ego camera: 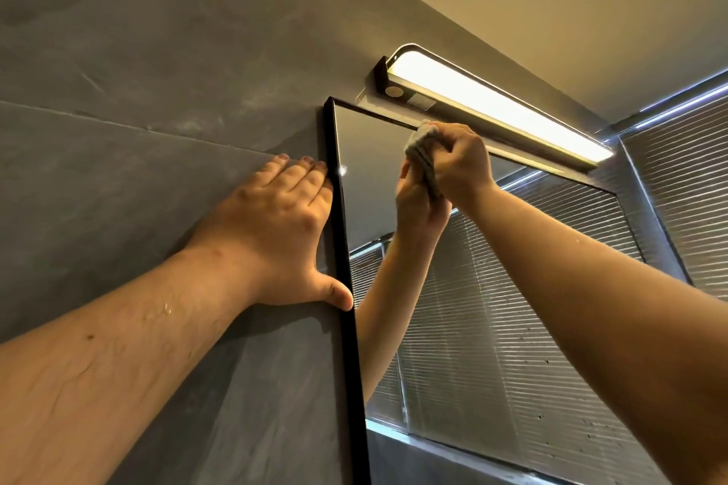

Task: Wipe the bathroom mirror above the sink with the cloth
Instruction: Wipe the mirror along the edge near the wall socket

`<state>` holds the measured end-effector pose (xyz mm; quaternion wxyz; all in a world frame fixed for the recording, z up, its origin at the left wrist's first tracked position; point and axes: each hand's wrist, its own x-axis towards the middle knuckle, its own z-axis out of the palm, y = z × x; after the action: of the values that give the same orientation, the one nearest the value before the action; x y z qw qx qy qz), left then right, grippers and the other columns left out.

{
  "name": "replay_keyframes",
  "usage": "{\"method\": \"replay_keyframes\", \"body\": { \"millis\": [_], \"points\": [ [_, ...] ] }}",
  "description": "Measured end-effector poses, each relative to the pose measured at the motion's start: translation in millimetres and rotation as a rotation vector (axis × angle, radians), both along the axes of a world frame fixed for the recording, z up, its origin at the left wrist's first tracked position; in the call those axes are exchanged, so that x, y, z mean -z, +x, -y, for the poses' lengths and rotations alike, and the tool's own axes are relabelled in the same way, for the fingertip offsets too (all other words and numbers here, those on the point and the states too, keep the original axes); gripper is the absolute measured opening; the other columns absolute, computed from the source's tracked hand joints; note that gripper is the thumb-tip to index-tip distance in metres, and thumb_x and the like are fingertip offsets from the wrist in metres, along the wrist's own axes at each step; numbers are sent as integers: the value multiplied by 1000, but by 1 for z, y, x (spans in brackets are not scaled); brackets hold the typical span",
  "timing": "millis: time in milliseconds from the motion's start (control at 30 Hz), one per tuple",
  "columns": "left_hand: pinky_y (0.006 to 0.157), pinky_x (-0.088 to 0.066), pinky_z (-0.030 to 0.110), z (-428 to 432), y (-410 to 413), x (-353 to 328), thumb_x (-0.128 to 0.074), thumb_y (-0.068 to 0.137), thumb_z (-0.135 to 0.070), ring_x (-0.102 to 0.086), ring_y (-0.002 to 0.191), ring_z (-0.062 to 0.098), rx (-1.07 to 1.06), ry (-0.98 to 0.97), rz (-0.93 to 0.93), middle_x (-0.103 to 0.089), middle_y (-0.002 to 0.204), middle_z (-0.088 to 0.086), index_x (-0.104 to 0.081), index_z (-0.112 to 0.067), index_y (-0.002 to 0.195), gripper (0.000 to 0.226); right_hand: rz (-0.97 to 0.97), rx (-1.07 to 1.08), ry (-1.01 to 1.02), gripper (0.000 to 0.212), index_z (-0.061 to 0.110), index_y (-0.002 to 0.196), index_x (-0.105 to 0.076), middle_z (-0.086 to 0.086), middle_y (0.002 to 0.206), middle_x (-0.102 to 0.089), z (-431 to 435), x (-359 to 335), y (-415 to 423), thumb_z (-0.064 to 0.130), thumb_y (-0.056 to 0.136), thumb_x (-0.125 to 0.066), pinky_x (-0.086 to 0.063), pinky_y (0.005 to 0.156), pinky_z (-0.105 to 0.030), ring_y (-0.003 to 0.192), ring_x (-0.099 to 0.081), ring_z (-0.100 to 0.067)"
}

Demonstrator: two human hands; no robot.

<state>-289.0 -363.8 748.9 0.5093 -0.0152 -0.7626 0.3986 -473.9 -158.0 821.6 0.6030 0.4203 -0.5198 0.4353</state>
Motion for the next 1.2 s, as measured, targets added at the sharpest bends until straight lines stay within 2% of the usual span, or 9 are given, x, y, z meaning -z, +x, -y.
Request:
{"method": "replay_keyframes", "body": {
  "millis": [200,300,367,467,567,633,767,933,1200],
  "points": [
    [122,-4,41,-1,1,1,-13,42,-104,-13,148,25,-16,-8,-10,-19,159,12,-23,-5,150,146,165,-37,80,28,17,84,-74,-7,87,-72,-22,-1,-4,8,95,-49,-58,86,-49,89,-69,-25],
    [121,-5,41,-1,1,1,-12,42,-104,-16,148,25,-12,-17,-23,-23,158,13,-27,-4,149,146,181,-93,163,22,-8,98,-70,-28,100,-67,-31,3,7,-6,96,-49,-58,81,-25,84,-68,-15],
    [120,-5,40,-1,1,1,-10,43,-104,-17,147,26,-17,-23,-25,-24,158,13,-28,-4,148,146,172,-98,225,20,-19,105,-63,-33,110,-63,-39,7,12,-13,94,-49,-54,82,-16,93,-67,-19],
    [120,-11,42,1,0,1,-10,44,-104,-23,146,27,-12,-24,-28,-30,155,15,-34,-2,146,146,183,-42,283,25,-8,115,-66,-11,114,-64,-47,17,9,-7,93,-55,-50,98,-19,106,-62,-1],
    [120,-5,41,0,1,1,-9,43,-104,-15,148,26,-21,-8,-17,-21,158,13,-25,-4,149,147,205,28,269,34,3,126,-65,-7,127,-58,-48,38,-2,-1,93,-58,-45,105,-22,120,-55,-14],
    [121,-1,40,-1,2,1,-9,43,-103,-10,149,25,-25,0,-4,-16,160,12,-19,-6,151,146,198,23,261,36,5,127,-65,-6,128,-58,-48,59,-5,0,92,-62,-44,105,-19,121,-56,-17],
    [121,-3,41,-1,1,1,-10,42,-103,-12,148,25,-30,4,-8,-18,159,12,-22,-6,151,146,145,15,281,37,7,127,-66,-4,126,-61,-49,103,-8,2,89,-68,-46,107,-29,120,-58,-11],
    [122,-3,41,-1,1,0,-7,42,-103,-10,149,25,-35,2,1,-16,160,12,-19,-6,151,147,71,53,301,39,9,124,-67,-1,123,-62,-48,150,-9,23,87,-64,-47,102,-23,119,-58,-5],
    [122,-3,41,-1,0,0,-3,41,-104,-12,148,26,-44,-6,-3,-17,159,13,-20,-5,151,149,29,76,226,39,10,125,-66,0,118,-62,-39,155,-9,20,88,-64,-47,100,-22,114,-58,-6]
  ]
}}
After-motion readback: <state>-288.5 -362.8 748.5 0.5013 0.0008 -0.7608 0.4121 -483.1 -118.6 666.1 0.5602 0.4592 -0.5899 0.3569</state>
